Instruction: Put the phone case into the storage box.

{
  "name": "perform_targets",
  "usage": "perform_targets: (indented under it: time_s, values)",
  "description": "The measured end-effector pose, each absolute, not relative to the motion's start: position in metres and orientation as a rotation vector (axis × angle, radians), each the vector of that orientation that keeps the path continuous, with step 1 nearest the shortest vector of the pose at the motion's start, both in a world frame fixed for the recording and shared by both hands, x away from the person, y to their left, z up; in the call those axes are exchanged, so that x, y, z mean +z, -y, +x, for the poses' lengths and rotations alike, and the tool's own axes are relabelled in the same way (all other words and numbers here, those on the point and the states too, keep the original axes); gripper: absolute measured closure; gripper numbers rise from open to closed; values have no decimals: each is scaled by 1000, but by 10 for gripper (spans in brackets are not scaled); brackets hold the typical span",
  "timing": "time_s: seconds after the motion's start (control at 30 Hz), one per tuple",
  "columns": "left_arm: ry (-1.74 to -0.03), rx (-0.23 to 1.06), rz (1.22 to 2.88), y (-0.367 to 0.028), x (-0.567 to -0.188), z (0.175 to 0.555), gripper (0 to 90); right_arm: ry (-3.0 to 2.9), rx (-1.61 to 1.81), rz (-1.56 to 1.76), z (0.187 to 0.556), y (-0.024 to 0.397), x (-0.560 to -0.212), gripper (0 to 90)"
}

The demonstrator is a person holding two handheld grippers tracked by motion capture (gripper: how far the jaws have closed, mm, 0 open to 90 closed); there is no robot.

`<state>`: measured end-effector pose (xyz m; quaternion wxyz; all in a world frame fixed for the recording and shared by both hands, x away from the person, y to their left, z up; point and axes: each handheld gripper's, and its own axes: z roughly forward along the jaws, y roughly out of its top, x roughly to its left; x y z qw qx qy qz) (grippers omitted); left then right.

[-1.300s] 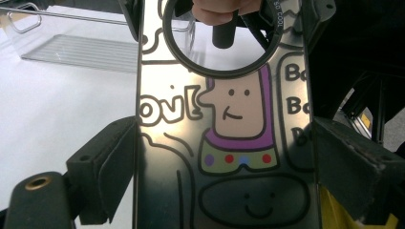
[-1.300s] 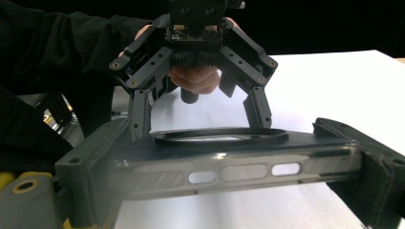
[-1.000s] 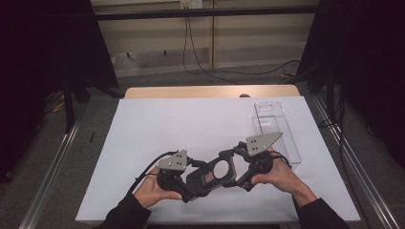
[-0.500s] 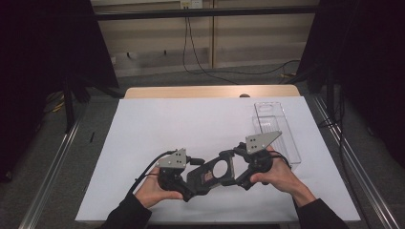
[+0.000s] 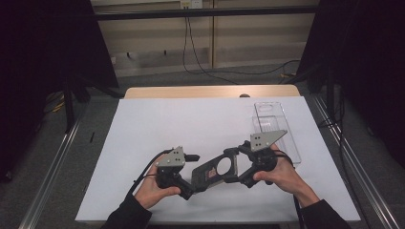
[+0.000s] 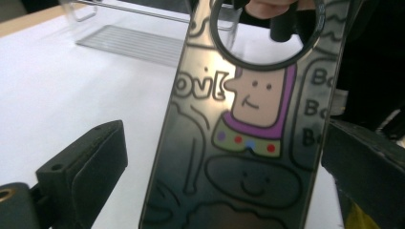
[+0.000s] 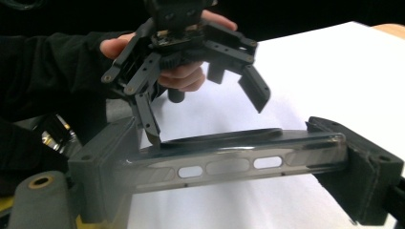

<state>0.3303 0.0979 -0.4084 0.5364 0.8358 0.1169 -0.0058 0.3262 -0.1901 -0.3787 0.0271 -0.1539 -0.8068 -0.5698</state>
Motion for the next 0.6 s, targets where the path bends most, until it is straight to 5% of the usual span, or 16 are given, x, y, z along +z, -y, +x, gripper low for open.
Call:
perform_targets:
  time_s: [0.6]
  values:
    - [-437, 188, 1950, -115, -404, 325, 21, 2512, -1787, -664, 330, 210, -372, 124]
